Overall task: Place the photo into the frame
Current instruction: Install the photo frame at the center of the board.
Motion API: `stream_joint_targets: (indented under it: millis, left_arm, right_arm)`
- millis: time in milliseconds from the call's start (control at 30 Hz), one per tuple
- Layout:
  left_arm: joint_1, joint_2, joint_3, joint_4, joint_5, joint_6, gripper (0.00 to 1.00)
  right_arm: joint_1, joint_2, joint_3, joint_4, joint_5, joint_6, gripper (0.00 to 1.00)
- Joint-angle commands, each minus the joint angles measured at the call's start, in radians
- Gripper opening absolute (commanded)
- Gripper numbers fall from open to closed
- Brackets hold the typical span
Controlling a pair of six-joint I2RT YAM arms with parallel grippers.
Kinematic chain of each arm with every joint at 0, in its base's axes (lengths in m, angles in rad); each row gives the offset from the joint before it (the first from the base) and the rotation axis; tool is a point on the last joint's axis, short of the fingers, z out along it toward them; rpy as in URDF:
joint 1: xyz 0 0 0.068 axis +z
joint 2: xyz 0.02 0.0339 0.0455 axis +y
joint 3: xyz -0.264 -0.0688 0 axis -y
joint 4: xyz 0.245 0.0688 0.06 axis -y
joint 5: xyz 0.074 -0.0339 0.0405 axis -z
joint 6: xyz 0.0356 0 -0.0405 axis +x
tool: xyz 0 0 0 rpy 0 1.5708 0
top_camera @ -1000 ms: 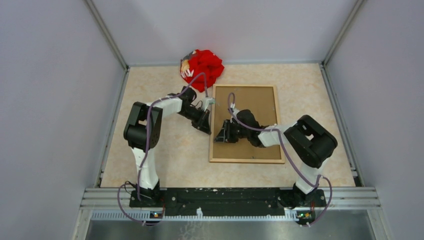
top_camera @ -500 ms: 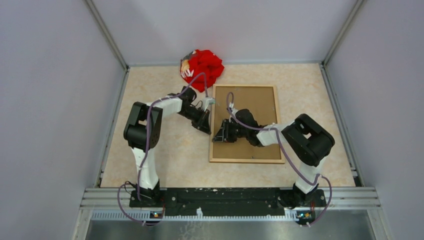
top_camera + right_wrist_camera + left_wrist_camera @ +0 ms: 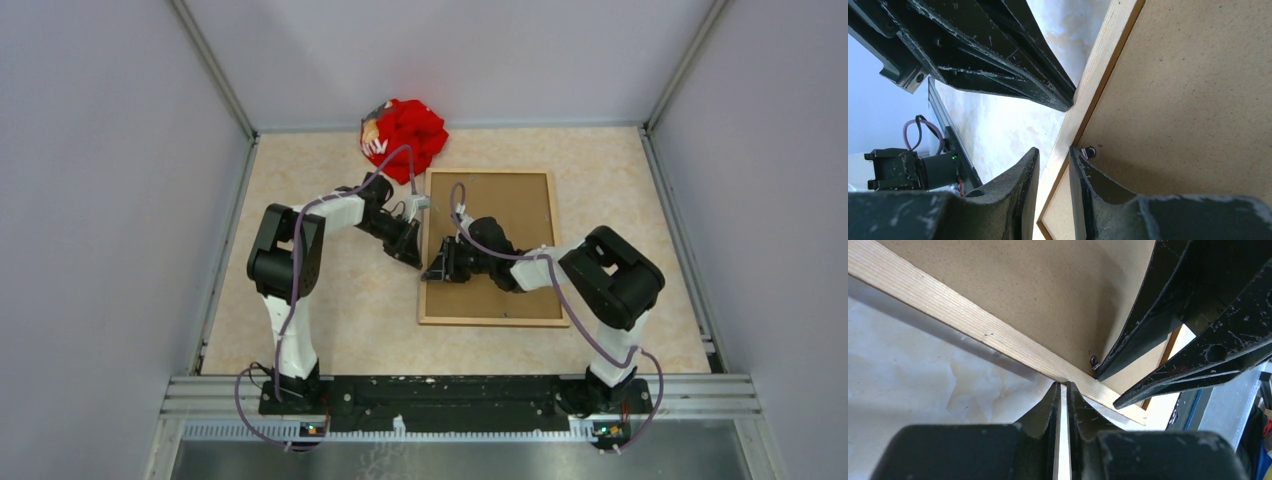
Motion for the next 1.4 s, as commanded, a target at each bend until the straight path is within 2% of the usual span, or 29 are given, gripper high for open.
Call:
stream_joint_targets:
  millis: [0,133,267,567,867,1367]
  left_arm:
    - [-0.005,-0.039,-0.002,0.005,-0.025,0.039,0.13]
    - [-0.004,-0.042,0.001,-0.002,-0.03,0.043,0.13]
    - [-0.004,-0.043,0.015,-0.014,-0.034,0.048,0.13]
    - [-0.003,-0.067,0.047,-0.033,-0.031,0.041,0.12]
    - [-0.003,-0.053,0.034,-0.018,-0.028,0.033,0.13]
    - [-0.004,-0.036,0.018,0.008,-0.015,0.016,0.13]
  right_arm:
    - [0.011,0.022,0.025,0.025,0.044,-0.02,0.29]
    - [0.011,-0.003,0.049,-0.004,0.019,-0.049,0.29]
    - [0.01,-0.081,0.059,-0.029,-0.005,-0.07,0.35]
    - [0.004,-0.221,0.067,-0.147,0.025,-0.125,0.38]
    - [0.021,-0.154,-0.062,-0.042,0.036,-0.071,0.37]
    - [0.024,-0.065,-0.068,0.038,0.052,-0.038,0.36]
